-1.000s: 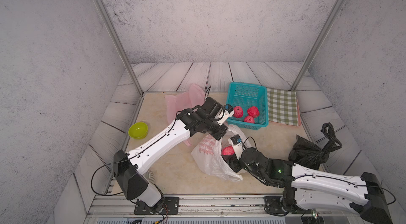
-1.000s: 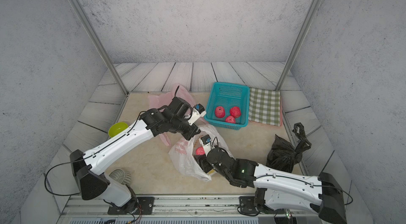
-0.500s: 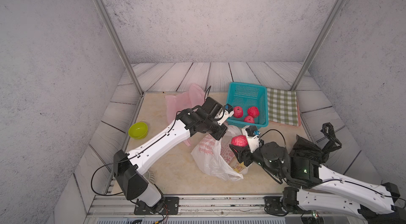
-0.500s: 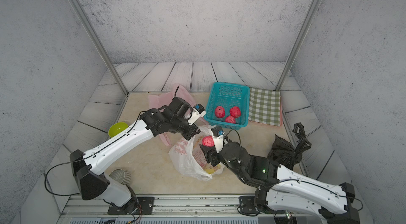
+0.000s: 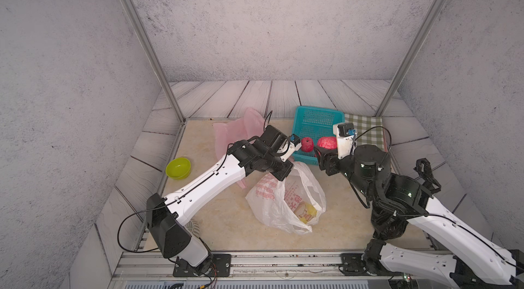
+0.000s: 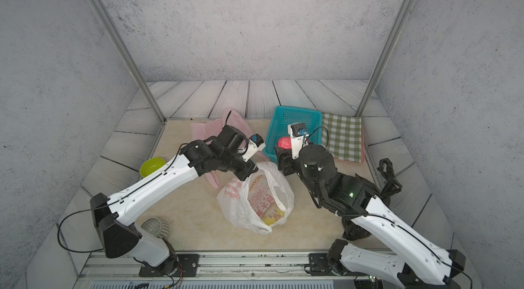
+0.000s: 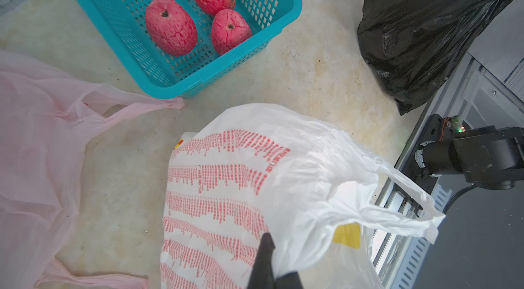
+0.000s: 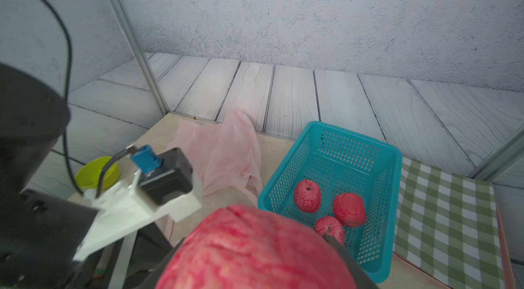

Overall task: Untie the knot of a plastic bag & take out the apple
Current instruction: Pick up the apple from the plastic bag, then place the apple in the basket.

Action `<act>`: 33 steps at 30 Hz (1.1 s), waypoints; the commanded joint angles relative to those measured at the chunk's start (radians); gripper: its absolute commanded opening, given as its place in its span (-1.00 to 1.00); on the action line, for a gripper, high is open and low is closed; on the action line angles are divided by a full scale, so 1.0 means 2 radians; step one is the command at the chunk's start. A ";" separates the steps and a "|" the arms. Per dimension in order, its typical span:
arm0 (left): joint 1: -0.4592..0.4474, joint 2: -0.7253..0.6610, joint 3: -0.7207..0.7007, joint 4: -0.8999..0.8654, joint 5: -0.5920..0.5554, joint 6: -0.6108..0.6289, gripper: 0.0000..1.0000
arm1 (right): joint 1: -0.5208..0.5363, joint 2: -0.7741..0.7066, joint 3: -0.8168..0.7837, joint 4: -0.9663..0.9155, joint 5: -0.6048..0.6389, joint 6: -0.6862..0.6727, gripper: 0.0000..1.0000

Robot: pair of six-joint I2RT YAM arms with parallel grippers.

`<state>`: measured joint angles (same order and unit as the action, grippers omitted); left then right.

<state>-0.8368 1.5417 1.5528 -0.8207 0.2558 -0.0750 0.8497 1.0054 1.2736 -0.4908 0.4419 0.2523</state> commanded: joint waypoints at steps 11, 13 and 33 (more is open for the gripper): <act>0.005 -0.005 -0.002 -0.002 0.008 0.002 -1.00 | -0.236 0.209 0.089 0.058 -0.148 0.045 0.22; 0.007 -0.006 -0.003 0.000 0.009 0.000 -1.00 | -0.260 0.247 0.085 0.071 -0.160 0.060 0.22; 0.020 -0.014 -0.006 0.009 0.034 -0.010 -1.00 | -0.287 0.544 0.225 0.023 -0.200 0.052 0.40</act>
<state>-0.8040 1.5299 1.5505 -0.8112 0.3077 -0.0891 0.2745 2.0548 1.6638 -0.3882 0.0467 0.3656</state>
